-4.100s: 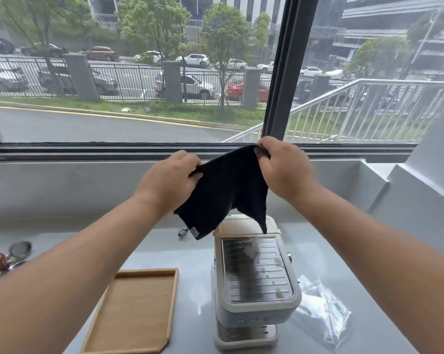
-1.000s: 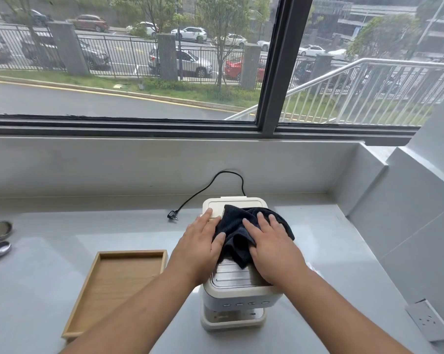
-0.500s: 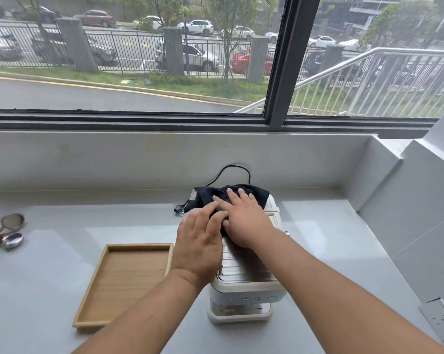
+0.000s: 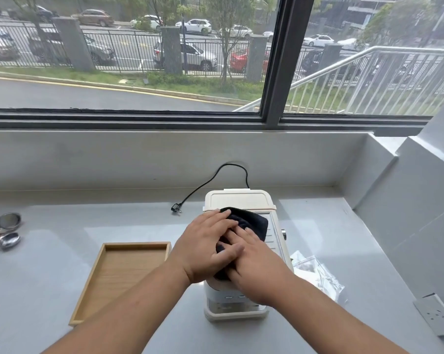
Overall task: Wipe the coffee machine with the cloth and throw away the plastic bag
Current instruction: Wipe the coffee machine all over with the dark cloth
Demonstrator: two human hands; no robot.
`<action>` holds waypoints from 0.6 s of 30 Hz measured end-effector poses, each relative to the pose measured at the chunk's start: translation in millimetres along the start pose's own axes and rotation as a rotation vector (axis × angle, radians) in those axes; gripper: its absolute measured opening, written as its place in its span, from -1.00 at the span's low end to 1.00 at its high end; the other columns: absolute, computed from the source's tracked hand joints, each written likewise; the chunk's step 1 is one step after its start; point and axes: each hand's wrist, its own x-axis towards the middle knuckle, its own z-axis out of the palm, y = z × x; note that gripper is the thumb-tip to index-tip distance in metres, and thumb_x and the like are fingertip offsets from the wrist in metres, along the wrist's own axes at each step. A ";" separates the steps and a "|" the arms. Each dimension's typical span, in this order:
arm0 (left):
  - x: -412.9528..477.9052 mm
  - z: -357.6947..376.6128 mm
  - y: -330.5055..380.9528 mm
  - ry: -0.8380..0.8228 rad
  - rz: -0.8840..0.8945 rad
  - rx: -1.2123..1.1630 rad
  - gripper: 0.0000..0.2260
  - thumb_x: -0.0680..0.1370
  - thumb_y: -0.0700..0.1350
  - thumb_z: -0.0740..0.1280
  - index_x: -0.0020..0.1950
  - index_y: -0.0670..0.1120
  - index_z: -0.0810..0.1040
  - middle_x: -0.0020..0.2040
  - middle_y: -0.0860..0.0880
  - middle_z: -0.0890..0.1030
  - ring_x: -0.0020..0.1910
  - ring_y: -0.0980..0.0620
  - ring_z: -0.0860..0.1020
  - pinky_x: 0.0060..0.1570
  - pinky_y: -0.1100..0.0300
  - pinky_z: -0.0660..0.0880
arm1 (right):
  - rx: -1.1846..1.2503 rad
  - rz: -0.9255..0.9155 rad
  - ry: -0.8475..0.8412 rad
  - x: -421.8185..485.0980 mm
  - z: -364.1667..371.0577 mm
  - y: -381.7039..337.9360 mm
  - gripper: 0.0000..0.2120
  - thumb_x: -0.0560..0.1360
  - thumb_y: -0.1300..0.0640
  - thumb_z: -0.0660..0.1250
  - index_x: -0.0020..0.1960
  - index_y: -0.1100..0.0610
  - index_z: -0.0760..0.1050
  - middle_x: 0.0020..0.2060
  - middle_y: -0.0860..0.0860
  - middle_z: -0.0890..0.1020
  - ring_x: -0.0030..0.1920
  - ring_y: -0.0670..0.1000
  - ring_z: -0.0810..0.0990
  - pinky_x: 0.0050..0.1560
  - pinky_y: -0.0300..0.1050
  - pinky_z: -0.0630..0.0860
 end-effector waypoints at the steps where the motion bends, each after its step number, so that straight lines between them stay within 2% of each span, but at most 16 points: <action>1: 1.6 -0.3 2.3 -0.031 -0.012 -0.028 -0.31 0.49 0.44 0.06 0.51 0.15 0.47 0.63 0.12 0.32 0.64 0.10 0.13 0.61 0.03 0.06 | -0.012 0.003 0.008 -6.3 1.6 -0.9 -0.49 0.65 -0.06 0.05 0.60 -0.18 0.15 0.62 -0.11 0.14 0.63 -0.02 0.00 0.62 0.08 0.01; 4: 9.1 -1.9 11.2 -0.089 -0.045 -0.047 -0.34 0.48 0.48 0.06 0.47 0.22 0.49 0.61 0.20 0.33 0.65 0.11 0.09 0.61 -0.08 0.06 | -0.042 0.030 0.007 -25.3 5.6 -0.6 -0.41 0.65 -0.08 0.02 0.66 -0.08 0.03 0.67 -0.09 0.06 0.65 -0.01 -0.07 0.64 0.03 -0.10; 5: 11.2 -2.1 13.7 -0.094 -0.044 -0.035 -0.34 0.48 0.48 0.06 0.48 0.23 0.46 0.60 0.21 0.34 0.65 0.11 0.09 0.61 -0.10 0.07 | -0.034 0.039 0.008 -32.0 6.2 -0.3 -0.42 0.65 -0.10 0.01 0.66 -0.09 0.06 0.67 -0.10 0.07 0.65 0.00 -0.06 0.64 0.00 -0.12; 7: 14.9 -3.3 16.2 -0.107 -0.085 -0.053 -0.31 0.47 0.50 0.06 0.54 0.26 0.37 0.63 0.21 0.27 0.65 0.12 0.10 0.61 -0.07 0.08 | -0.022 0.040 -0.014 -45.9 8.7 0.1 -0.43 0.62 -0.09 0.05 0.63 -0.22 0.09 0.67 -0.14 0.06 0.65 -0.02 -0.09 0.64 0.00 -0.15; 9: 19.9 -6.0 15.6 -0.102 -0.170 -0.112 -0.30 0.48 0.52 0.02 0.55 0.27 0.35 0.65 0.23 0.22 0.63 0.16 0.12 0.61 -0.03 0.12 | -0.004 0.060 -0.083 -59.7 12.8 0.2 -0.29 0.54 -0.03 0.13 0.62 -0.35 -0.04 0.68 -0.19 -0.09 0.65 -0.07 -0.22 0.62 -0.03 -0.27; 10: 22.6 -6.5 14.8 -0.093 -0.199 -0.125 -0.30 0.49 0.51 -0.01 0.54 0.26 0.38 0.65 0.23 0.24 0.62 0.18 0.14 0.60 -0.02 0.14 | 0.010 0.083 -0.106 -66.5 14.4 1.6 -0.26 0.52 -0.02 0.14 0.61 -0.39 -0.07 0.67 -0.21 -0.13 0.64 -0.09 -0.25 0.62 -0.03 -0.27; 13: 28.3 -0.6 14.9 -0.051 -0.217 -0.136 -0.43 0.62 0.40 -0.02 0.46 0.20 0.50 0.61 0.17 0.34 0.60 0.19 0.17 0.60 0.03 0.13 | 0.072 0.161 -0.104 -82.3 11.1 9.4 -0.29 0.51 -0.06 0.11 0.59 -0.43 -0.02 0.64 -0.30 -0.13 0.63 -0.16 -0.25 0.63 0.00 -0.11; 16: 27.7 12.2 19.2 0.001 -0.232 -0.166 -0.55 0.72 0.24 0.01 0.46 0.15 0.53 0.62 0.14 0.33 0.61 0.17 0.14 0.60 0.09 0.05 | 0.093 0.199 -0.041 -89.0 4.6 16.8 -0.31 0.51 -0.04 0.12 0.60 -0.38 0.05 0.65 -0.29 -0.06 0.64 -0.17 -0.19 0.58 -0.22 -0.25; 18: 28.4 17.5 23.2 -0.010 -0.261 -0.189 -0.54 0.73 0.23 -0.02 0.49 0.15 0.49 0.65 0.14 0.26 0.64 0.18 0.08 0.64 -0.02 -0.01 | 0.089 0.229 0.002 -88.6 4.7 22.4 -0.32 0.54 -0.03 0.13 0.61 -0.34 0.07 0.65 -0.25 -0.03 0.64 -0.14 -0.16 0.51 -0.30 -0.32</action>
